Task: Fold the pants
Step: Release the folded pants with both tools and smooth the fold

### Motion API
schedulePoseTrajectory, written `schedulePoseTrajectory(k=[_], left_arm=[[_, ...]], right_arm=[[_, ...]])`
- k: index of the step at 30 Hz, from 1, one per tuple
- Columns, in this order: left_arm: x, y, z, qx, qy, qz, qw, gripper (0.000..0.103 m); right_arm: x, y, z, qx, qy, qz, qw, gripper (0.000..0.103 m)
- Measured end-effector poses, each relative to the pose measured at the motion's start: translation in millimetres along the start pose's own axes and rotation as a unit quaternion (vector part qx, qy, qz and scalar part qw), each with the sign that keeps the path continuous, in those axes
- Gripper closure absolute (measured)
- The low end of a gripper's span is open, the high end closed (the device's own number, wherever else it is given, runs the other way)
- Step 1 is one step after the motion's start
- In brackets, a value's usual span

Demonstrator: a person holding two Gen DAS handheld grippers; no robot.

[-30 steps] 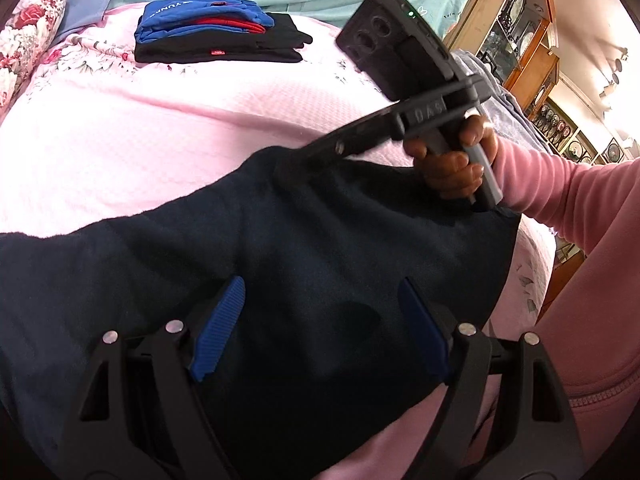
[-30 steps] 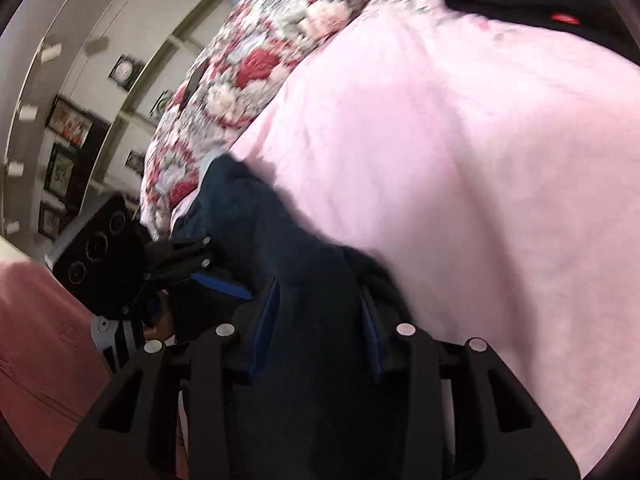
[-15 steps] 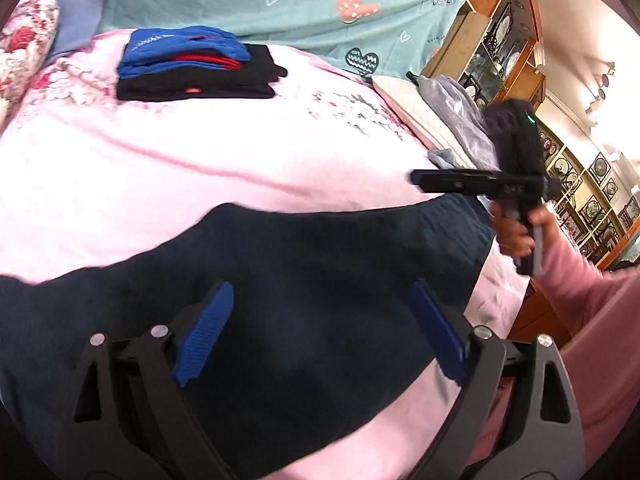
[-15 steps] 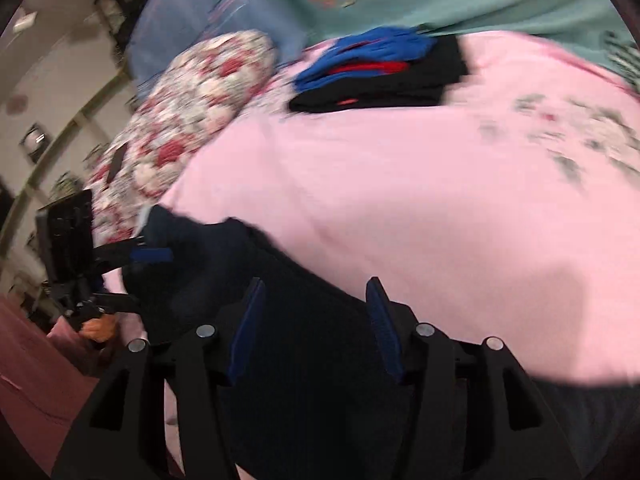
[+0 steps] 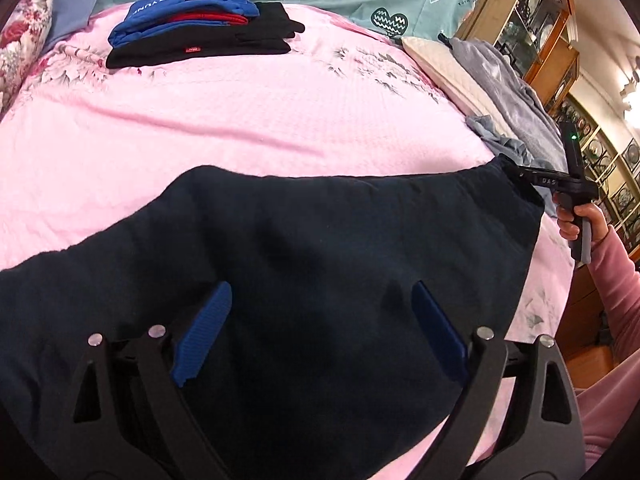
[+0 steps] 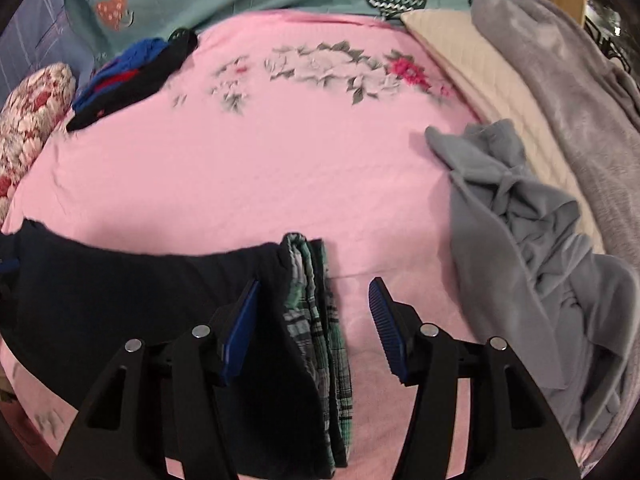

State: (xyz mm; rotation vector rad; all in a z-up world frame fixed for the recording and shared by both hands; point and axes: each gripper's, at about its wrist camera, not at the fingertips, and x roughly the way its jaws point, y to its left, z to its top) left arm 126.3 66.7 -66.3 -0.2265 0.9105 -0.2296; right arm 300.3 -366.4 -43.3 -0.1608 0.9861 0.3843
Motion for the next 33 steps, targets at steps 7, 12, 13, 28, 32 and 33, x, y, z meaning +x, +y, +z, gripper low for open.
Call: schedulePoseTrajectory(k=[7,12,13,28,32,33], left_arm=[[0.6,-3.6,0.0,0.008,0.004,0.013,0.9999,0.009],[3.5,-4.2,7.9,-0.030,-0.003,0.016,0.9994,0.007],[5.6,-4.9,8.2,-0.033,-0.006,0.016,0.9993,0.006],[11.5,-9.8,11.3,-0.023,-0.003,0.025,0.9994,0.004],[11.8,-10.2,11.0,-0.021,-0.002,0.023,0.9995,0.003],[11.9,-9.8,11.2,-0.021,-0.002,0.021,0.9996,0.002]], right_arm=[[-17.2,30.5,5.2,-0.036,-0.004,-0.015,0.999,0.092],[-76.4,25.6,24.5,-0.042,-0.106,-0.072,0.991,0.097],[-73.2,16.7,24.6,-0.029,-0.105,-0.081,0.991,0.098],[-72.6,-53.9,-3.5,0.150,-0.032,0.017,0.988,0.057],[-80.0,-65.7,-36.4,0.234,-0.014,0.103,0.967,0.057],[-76.4,-63.9,-43.3,0.245,-0.005,0.124,0.962,0.057]])
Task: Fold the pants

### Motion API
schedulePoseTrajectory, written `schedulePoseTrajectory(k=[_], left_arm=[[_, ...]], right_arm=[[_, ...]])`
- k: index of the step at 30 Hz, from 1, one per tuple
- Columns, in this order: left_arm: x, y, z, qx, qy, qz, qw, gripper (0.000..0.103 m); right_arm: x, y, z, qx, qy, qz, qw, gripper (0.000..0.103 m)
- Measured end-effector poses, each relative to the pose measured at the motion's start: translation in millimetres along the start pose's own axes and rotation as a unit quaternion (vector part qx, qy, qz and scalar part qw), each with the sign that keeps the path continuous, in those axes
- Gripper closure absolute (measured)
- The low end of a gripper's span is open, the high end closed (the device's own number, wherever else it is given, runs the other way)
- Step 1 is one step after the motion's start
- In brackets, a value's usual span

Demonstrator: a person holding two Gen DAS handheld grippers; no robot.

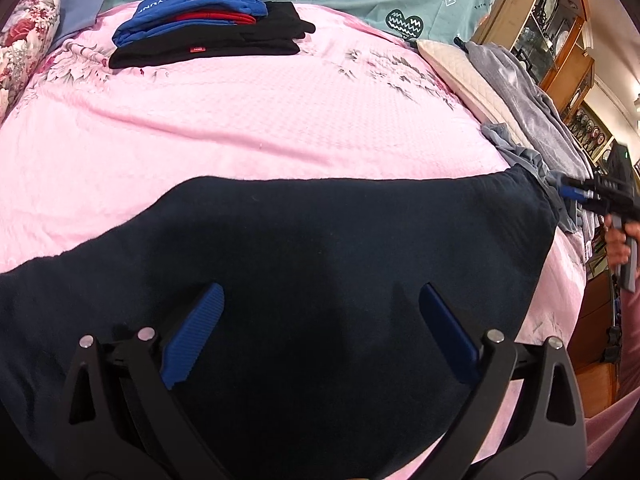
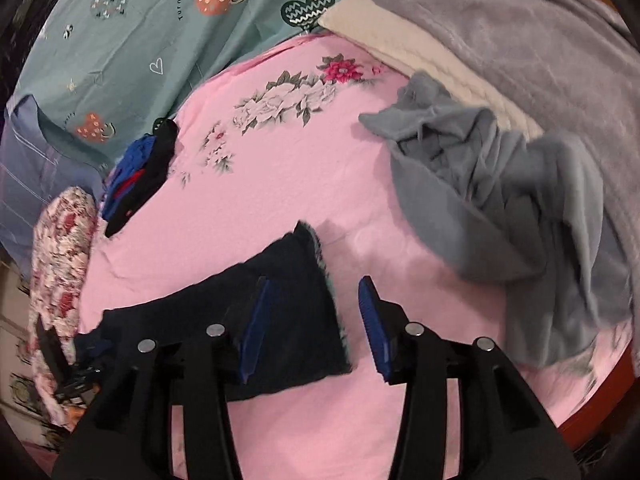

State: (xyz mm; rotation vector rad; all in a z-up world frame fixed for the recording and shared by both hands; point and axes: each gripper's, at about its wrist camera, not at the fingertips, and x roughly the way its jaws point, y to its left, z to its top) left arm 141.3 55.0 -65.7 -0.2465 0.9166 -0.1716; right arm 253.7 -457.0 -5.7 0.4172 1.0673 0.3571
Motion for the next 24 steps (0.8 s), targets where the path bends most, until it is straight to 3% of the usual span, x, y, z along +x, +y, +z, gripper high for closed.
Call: schedulePoseTrajectory(k=[2,6,9,11,13,16,18,19,22,24], left_arm=[[0.6,0.0,0.3,0.001,0.001,0.000,1.0000,0.002],[0.5,-1.7,-0.4,0.006,0.003,0.004,1.0000,0.002],[-1.4,0.4,-1.5,0.000,-0.001,-0.001,1.0000,0.002],[-1.4,0.1,-1.3,-0.001,-0.002,-0.001,1.0000,0.002],[-1.5,-0.2,-1.4,-0.001,-0.002,-0.001,1.0000,0.002],[-1.1,-0.5,-1.3,0.000,-0.001,0.001,1.0000,0.002],[-1.2,0.1,-1.4,0.000,0.000,0.001,1.0000,0.002],[-1.1,0.0,-1.3,0.001,0.000,0.001,1.0000,0.002],[-1.5,-0.1,-1.2,0.003,0.001,0.004,1.0000,0.002],[-1.3,-0.7,-1.0,0.005,0.001,0.006,1.0000,0.002]], right_arm=[[16.3,1.0,-10.9,0.009,0.029,0.002,1.000,0.057],[39.9,30.7,-23.1,-0.075,0.035,-0.090,0.993,0.053],[51.9,58.4,-34.0,-0.174,0.034,-0.195,0.965,0.049],[52.1,64.2,-39.5,-0.195,0.025,-0.223,0.955,0.048],[51.8,59.4,-40.0,-0.174,0.030,-0.219,0.960,0.046],[50.7,46.0,-40.4,-0.142,0.037,-0.180,0.973,0.046],[48.6,43.4,-42.9,-0.137,0.039,-0.143,0.979,0.072],[47.5,45.5,-43.8,-0.138,0.040,-0.137,0.980,0.080],[37.0,64.5,-48.9,-0.173,0.017,-0.162,0.971,0.085],[25.4,68.5,-50.0,-0.176,-0.011,-0.158,0.972,0.085]])
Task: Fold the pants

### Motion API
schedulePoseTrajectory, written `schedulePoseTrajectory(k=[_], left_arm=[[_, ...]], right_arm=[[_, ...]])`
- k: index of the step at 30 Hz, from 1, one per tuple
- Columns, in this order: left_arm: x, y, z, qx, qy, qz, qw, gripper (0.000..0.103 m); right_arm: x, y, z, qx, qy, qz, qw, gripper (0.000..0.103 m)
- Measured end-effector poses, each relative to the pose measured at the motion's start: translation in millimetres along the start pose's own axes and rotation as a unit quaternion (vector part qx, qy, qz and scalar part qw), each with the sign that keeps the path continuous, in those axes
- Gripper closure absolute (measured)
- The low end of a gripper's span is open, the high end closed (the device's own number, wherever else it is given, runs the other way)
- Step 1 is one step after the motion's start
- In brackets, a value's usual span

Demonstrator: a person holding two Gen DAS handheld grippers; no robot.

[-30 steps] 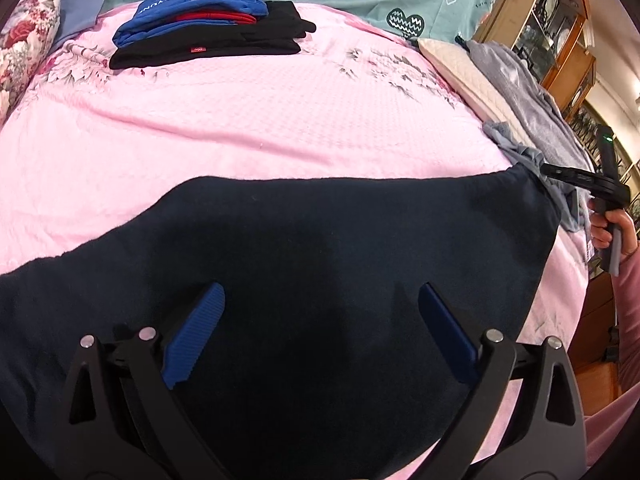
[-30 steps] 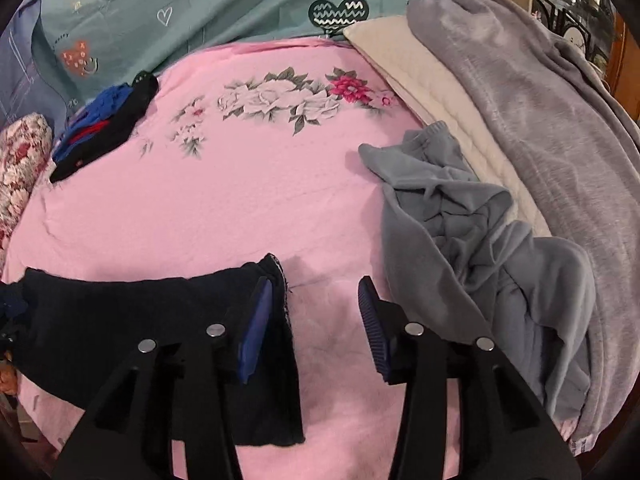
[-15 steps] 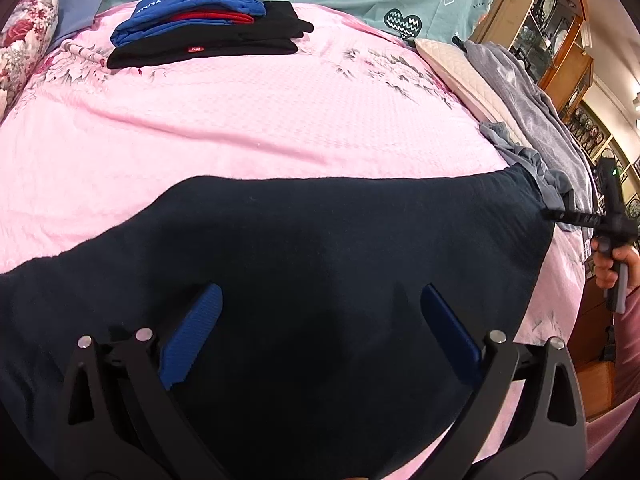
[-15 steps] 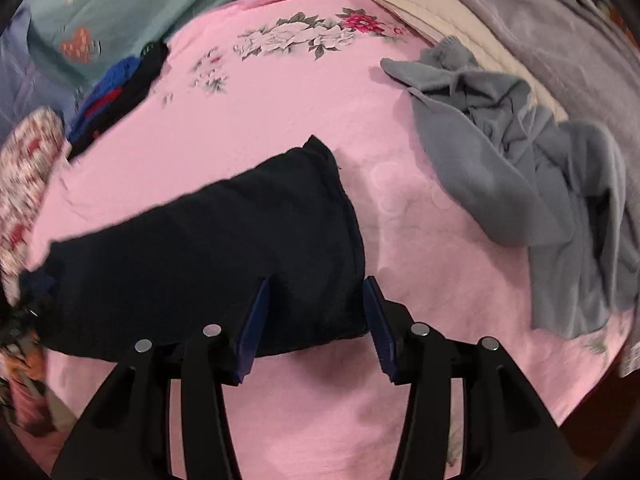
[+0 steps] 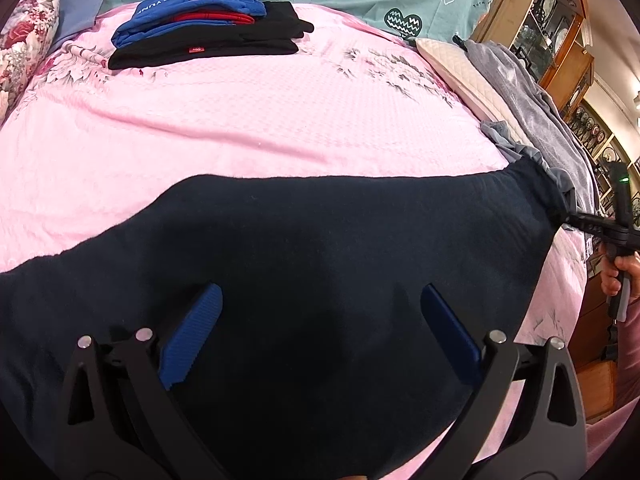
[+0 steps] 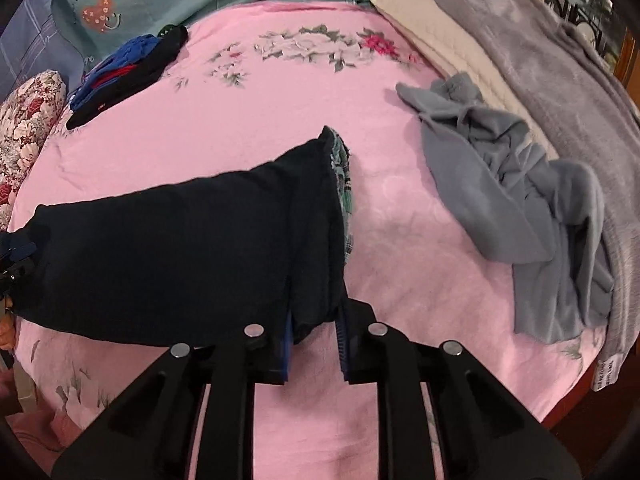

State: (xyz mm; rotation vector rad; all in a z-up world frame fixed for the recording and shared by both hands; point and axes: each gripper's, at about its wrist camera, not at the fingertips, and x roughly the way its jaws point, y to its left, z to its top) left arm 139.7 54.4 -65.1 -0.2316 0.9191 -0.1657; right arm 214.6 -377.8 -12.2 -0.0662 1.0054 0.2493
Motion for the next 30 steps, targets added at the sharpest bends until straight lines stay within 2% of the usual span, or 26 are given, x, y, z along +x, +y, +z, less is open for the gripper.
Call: schedulePoseTrajectory(k=[4,6,7,8,9,10,11,13,15,17,19,21,22,24,26,27,28,30], left_arm=[[0.8,-1.7,0.2,0.003,0.002,0.003,1.0000,0.002],[2.2,-2.2,0.1,0.005,0.006,0.006,1.0000,0.002],[1.7,-3.1,0.0,0.007,0.005,0.008,0.9999,0.002],[1.8,-4.2,-0.5,0.011,0.006,0.011,0.9999,0.002],[1.7,-4.4,-0.7,0.012,0.007,0.012,0.9998,0.002],[0.7,-4.4,-0.8,0.011,0.005,0.011,0.9999,0.002],[-1.8,-3.8,-0.8,0.005,0.000,0.008,1.0000,0.002],[-9.0,-5.3,-0.1,-0.009,-0.011,-0.004,0.9999,0.002],[-17.1,-14.6,3.1,-0.018,-0.027,-0.032,0.9990,0.002],[-21.3,-30.5,4.2,-0.009,-0.044,-0.059,0.9972,0.002],[-13.6,-47.2,3.3,0.008,-0.043,-0.063,0.9970,0.002],[4.5,-56.8,1.0,0.013,-0.015,-0.047,0.9987,0.002],[13.3,-55.6,-2.7,0.008,0.006,-0.042,0.9991,0.002],[6.8,-50.1,-5.8,0.008,0.004,-0.046,0.9989,0.002],[-3.5,-34.0,-11.7,0.002,0.008,-0.023,0.9997,0.002],[-7.1,-23.5,-16.5,-0.003,0.011,-0.007,0.9999,0.002],[-16.2,-8.1,-23.6,-0.005,0.004,-0.014,0.9999,0.002],[-32.0,10.6,-32.1,-0.014,0.003,-0.019,0.9997,0.002]], right_arm=[[23.3,-16.3,-15.4,0.034,0.007,0.014,0.999,0.082],[19.7,-24.0,-13.6,0.052,0.001,0.006,0.999,0.067],[16.3,-27.2,-10.9,0.063,0.000,0.002,0.998,0.065],[8.0,-31.4,-8.3,0.082,-0.002,-0.014,0.996,0.058],[0.0,-32.7,-5.0,0.095,-0.010,-0.037,0.995,0.054],[-13.4,-29.1,-1.1,0.098,-0.035,-0.048,0.993,0.054],[-23.3,-22.1,0.5,0.092,-0.060,-0.042,0.993,0.053],[-35.3,2.1,5.0,0.066,-0.099,-0.014,0.993,0.049],[-31.4,42.2,10.1,0.014,-0.109,0.040,0.993,0.048],[-13.3,87.6,14.6,-0.045,-0.099,0.109,0.988,0.048],[8.0,124.0,16.3,-0.084,-0.076,0.148,0.983,0.048],[36.8,154.0,18.0,-0.127,-0.035,0.184,0.974,0.048],[50.0,161.0,17.7,-0.147,-0.015,0.183,0.972,0.048],[65.7,154.5,17.5,-0.156,0.004,0.146,0.977,0.047],[65.8,119.2,23.7,-0.110,0.013,0.196,0.974,0.048],[65.7,102.9,24.1,-0.092,0.013,0.168,0.981,0.048],[65.3,84.9,25.3,-0.081,0.009,0.130,0.988,0.048],[60.6,43.6,22.0,-0.051,-0.002,0.086,0.995,0.049]])
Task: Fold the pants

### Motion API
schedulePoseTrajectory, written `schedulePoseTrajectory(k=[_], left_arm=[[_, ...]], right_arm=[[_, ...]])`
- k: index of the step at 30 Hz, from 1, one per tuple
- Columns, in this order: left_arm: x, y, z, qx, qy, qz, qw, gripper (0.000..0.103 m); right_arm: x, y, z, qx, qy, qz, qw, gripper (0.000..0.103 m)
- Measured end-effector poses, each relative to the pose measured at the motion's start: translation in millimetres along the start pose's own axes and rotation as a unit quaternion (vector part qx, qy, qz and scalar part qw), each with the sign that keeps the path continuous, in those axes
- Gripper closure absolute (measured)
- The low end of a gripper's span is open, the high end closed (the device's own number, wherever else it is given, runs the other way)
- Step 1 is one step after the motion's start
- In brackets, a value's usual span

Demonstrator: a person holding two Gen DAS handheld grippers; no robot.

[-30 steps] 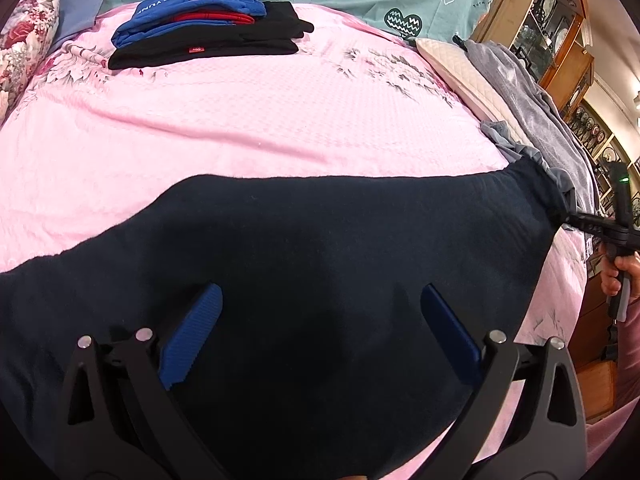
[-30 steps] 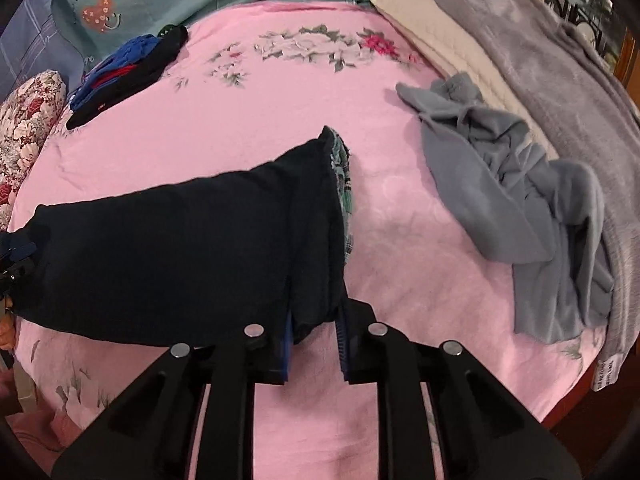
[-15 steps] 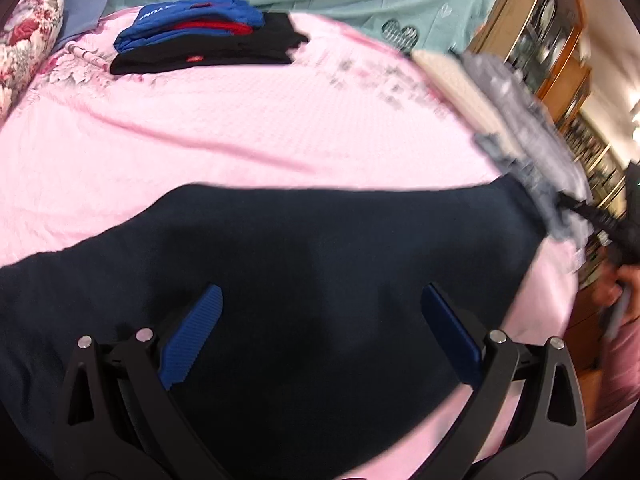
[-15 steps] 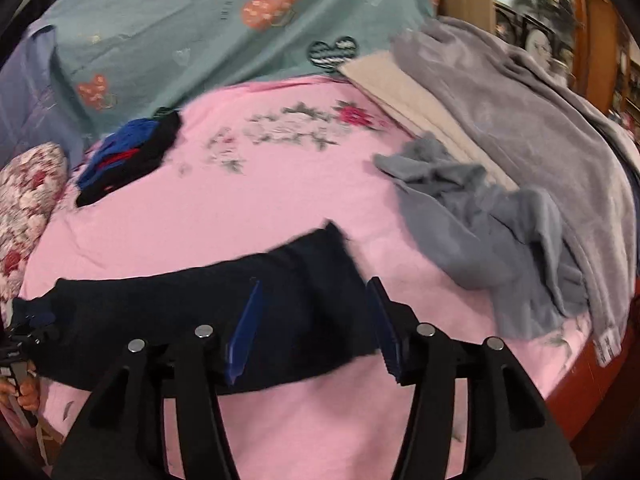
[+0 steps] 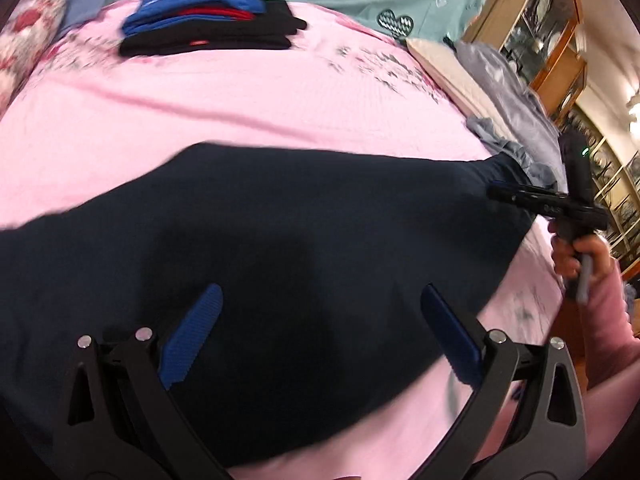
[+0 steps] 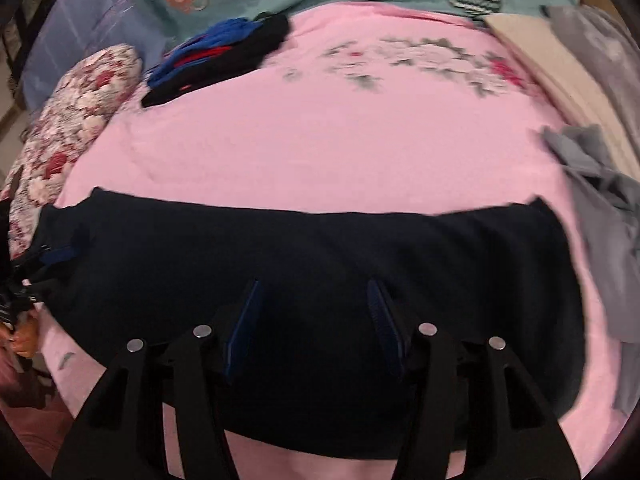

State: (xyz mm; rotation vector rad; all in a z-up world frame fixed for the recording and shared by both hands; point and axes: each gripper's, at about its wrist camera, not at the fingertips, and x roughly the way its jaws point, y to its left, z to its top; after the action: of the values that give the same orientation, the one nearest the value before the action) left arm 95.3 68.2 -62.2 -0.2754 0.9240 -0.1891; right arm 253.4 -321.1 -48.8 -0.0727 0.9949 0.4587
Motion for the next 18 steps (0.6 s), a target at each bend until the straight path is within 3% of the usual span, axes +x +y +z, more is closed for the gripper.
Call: schedulePoseTrajectory(k=[1,4,5,7,10,13,15,18], left_arm=[[-8.3,7.5,-2.8,-0.002,0.002,0.004,1.0000,0.002],[-32.1,38.0,-8.7,-0.007,0.009,0.130,0.9914,0.002],[-42.6,52.0,-9.7,-0.019,0.007,0.143,0.9895,0.002],[-66.3,71.1,-5.5,-0.059,-0.017,0.108,0.9923,0.002],[-86.1,83.8,5.6,-0.069,-0.064,0.097,0.9907,0.002],[-76.4,111.6,2.2,-0.122,-0.040,0.090,0.9877,0.002],[-81.2,129.2,-13.0,-0.140,-0.042,0.065,0.9871,0.003],[-98.6,130.6,-23.8,-0.141,-0.048,0.072,0.9862,0.006]], right_arm=[[-7.3,-19.7,-3.6,0.027,-0.002,-0.003,1.000,0.049],[-19.2,-29.9,-7.9,0.079,-0.008,-0.009,0.997,0.049],[-22.9,-20.2,-7.4,0.082,-0.010,-0.037,0.996,0.048],[-23.7,7.8,0.5,0.063,-0.025,-0.033,0.997,0.048],[-14.7,75.6,15.9,0.010,-0.041,0.062,0.997,0.048],[2.4,138.8,25.5,-0.056,-0.030,0.134,0.989,0.047],[15.0,164.5,23.8,-0.090,-0.018,0.126,0.988,0.047],[35.9,166.9,23.8,-0.086,0.003,0.090,0.992,0.047]])
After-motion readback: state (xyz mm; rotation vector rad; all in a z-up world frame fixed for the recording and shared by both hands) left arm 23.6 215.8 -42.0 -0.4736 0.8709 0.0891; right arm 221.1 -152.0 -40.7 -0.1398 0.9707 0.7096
